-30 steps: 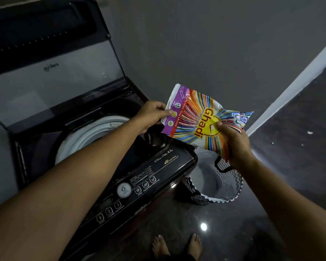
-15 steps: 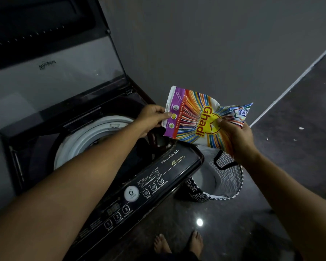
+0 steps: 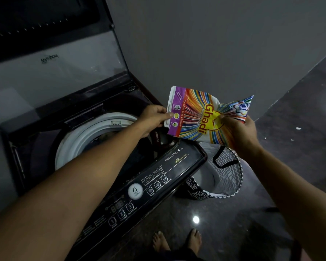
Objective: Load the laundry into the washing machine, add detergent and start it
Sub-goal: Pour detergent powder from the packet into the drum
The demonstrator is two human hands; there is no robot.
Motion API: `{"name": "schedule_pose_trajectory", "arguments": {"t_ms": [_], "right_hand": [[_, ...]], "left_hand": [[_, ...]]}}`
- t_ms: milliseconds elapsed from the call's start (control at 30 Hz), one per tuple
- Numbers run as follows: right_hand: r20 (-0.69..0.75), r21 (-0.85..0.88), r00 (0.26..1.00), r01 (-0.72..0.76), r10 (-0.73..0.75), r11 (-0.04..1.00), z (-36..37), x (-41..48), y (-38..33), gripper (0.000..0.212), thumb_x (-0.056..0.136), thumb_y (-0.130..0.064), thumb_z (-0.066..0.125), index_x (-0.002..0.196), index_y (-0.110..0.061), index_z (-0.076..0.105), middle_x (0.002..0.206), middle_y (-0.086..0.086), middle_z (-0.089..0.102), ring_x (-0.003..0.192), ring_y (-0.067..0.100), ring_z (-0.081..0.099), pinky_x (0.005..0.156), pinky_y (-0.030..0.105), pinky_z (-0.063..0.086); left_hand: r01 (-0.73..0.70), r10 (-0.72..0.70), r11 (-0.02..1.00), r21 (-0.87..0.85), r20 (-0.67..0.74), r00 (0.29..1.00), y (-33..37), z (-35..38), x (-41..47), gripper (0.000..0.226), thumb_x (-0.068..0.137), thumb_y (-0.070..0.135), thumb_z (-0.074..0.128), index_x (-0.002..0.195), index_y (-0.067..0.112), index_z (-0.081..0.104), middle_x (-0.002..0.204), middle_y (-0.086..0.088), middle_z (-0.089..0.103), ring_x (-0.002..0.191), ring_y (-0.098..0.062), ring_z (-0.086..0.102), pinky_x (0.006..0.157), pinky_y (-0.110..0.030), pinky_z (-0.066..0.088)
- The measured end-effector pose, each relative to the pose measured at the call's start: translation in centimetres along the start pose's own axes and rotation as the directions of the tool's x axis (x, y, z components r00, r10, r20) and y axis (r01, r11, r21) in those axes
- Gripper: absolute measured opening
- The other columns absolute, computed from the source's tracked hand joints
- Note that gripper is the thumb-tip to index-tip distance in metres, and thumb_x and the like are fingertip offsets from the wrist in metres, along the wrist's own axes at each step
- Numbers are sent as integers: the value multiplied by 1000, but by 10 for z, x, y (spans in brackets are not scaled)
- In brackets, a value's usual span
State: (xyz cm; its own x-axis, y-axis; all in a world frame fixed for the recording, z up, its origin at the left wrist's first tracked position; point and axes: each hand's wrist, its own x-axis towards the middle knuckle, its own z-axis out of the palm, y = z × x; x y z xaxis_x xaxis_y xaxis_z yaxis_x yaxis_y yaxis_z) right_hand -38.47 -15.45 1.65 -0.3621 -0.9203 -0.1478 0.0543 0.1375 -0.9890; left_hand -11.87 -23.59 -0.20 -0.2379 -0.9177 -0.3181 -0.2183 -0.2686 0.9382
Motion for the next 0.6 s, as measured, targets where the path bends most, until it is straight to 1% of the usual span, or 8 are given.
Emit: {"name": "schedule_pose_trajectory", "arguments": {"t_ms": [100, 267, 433, 467, 533, 567, 600], "right_hand": [[-18, -5, 1000, -14, 14, 1000, 0, 1, 0, 37, 77, -7, 74, 114, -9, 71, 111, 17, 74, 105, 39, 71, 93, 58, 55], [-31, -9, 999, -9, 9, 1000, 0, -2, -5, 33, 80, -5, 72, 113, -10, 71, 108, 15, 75, 101, 35, 72, 91, 54, 58], [-30, -8, 1000, -6, 6, 1000, 0, -4, -10, 29, 83, -3, 70, 111, -10, 70, 107, 15, 75, 101, 37, 72, 90, 53, 58], [-32, -11, 999, -9, 8, 1000, 1, -4, -11, 29, 83, -3, 70, 111, -10, 69, 107, 15, 75, 101, 36, 72, 90, 53, 59], [-33, -19, 999, -22, 21, 1000, 1, -4, -13, 27, 85, -3, 69, 111, -11, 68, 104, 13, 76, 96, 33, 74, 87, 51, 60], [-31, -23, 999, -25, 25, 999, 1, -5, -14, 25, 86, -2, 69, 109, -11, 68, 101, 11, 76, 93, 31, 74, 85, 49, 61], [-30, -28, 999, -27, 26, 999, 1, -6, -15, 24, 86, -2, 68, 108, -12, 67, 100, 10, 76, 91, 29, 74, 84, 47, 61]], "left_hand": [[-11, 11, 1000, -15, -7, 1000, 1, 1, 1, 18, 89, 22, 72, 102, 9, 70, 97, -3, 76, 83, -11, 72, 79, -29, 56], [-24, 24, 1000, -1, -9, 1000, 2, 1, 2, 22, 91, 22, 71, 106, 6, 70, 100, -6, 76, 84, -11, 72, 75, -26, 56], [-10, 10, 1000, -4, -1, 1000, -2, 0, 5, 25, 88, 25, 73, 104, 6, 70, 100, -7, 77, 96, -22, 73, 85, -36, 57], [-9, 9, 1000, -12, 0, 1000, -2, 0, 5, 25, 88, 24, 74, 104, 5, 70, 100, -8, 77, 94, -22, 74, 83, -35, 57], [-20, 20, 1000, -23, -3, 1000, -2, 0, 5, 22, 89, 21, 73, 102, 3, 70, 99, -9, 76, 85, -16, 74, 72, -27, 59], [-27, 27, 999, -23, -7, 1000, -2, 0, 5, 21, 89, 19, 73, 101, 3, 70, 98, -9, 76, 81, -13, 74, 67, -24, 57], [-32, 32, 999, -21, -6, 999, -1, 1, 5, 19, 89, 19, 73, 100, 3, 70, 97, -8, 76, 79, -12, 74, 65, -23, 56]]}}
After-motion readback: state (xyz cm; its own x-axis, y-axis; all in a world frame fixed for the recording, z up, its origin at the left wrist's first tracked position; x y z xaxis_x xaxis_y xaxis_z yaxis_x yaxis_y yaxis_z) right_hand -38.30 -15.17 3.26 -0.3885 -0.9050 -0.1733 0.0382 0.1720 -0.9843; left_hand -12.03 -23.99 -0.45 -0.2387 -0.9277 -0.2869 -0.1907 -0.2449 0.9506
